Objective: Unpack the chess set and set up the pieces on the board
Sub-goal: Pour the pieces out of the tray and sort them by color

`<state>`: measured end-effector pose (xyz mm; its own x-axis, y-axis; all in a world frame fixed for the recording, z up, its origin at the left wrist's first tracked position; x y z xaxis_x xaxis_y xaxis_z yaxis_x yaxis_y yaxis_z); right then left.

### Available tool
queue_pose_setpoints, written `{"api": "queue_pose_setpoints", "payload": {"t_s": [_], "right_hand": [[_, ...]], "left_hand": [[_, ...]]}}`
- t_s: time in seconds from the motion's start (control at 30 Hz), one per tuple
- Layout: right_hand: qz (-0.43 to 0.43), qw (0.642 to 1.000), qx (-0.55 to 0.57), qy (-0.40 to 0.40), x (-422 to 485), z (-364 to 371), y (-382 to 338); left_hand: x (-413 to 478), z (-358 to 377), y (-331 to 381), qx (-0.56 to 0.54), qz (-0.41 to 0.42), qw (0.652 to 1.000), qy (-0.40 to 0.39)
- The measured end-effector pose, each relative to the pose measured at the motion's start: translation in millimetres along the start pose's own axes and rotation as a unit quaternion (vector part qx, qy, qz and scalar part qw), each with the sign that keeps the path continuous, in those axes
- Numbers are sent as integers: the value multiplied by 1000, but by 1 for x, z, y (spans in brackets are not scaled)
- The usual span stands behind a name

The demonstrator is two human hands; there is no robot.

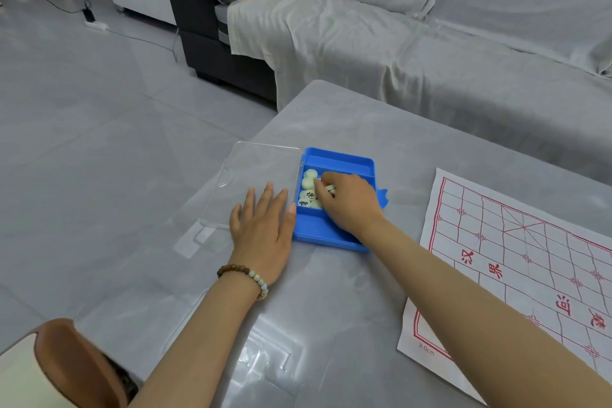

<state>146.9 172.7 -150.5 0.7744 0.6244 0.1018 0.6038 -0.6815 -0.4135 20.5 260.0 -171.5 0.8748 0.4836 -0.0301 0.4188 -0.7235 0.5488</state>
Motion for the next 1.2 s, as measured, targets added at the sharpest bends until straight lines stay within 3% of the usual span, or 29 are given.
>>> {"api": "queue_pose_setpoints", "payload": {"t_s": [0.13, 0.3, 0.37, 0.47, 0.6, 0.87, 0.97, 1.2], "right_hand": [[12, 998, 56, 23, 11, -14, 8], [5, 979, 159, 126, -8, -40, -3], [-3, 977, 176, 123, -34, -39, -15], [-26, 992, 104, 72, -85, -14, -29], [-121, 984, -67, 111, -119, 9, -32], [-137, 990, 15, -4, -117, 10, -18], [-137, 988, -19, -67, -131, 15, -12], [-139, 982, -44, -117, -143, 29, -33]], "left_hand": [[3, -3, 5, -87, 35, 996, 4], [0, -10, 2, -120, 49, 991, 44], [-2, -13, -1, -122, 47, 990, 54], [-5, -15, -2, -134, 35, 989, 55], [-10, -17, -1, -135, 30, 989, 57], [-15, -19, -6, -124, 17, 990, 64], [-15, -18, -6, -114, 13, 992, 58], [-14, -17, 1, -104, 16, 993, 50]]}}
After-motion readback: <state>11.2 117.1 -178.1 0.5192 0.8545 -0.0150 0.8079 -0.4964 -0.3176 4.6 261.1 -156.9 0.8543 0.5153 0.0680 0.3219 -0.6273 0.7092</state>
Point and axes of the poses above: each hand's wrist, its own x-axis towards the middle knuckle, its own z-axis out of the palm, y = z × x, the point moved 6 cm from there along x, towards the middle knuckle, and after that the axes turned 1 degree about -y, right-handed, at the moved point
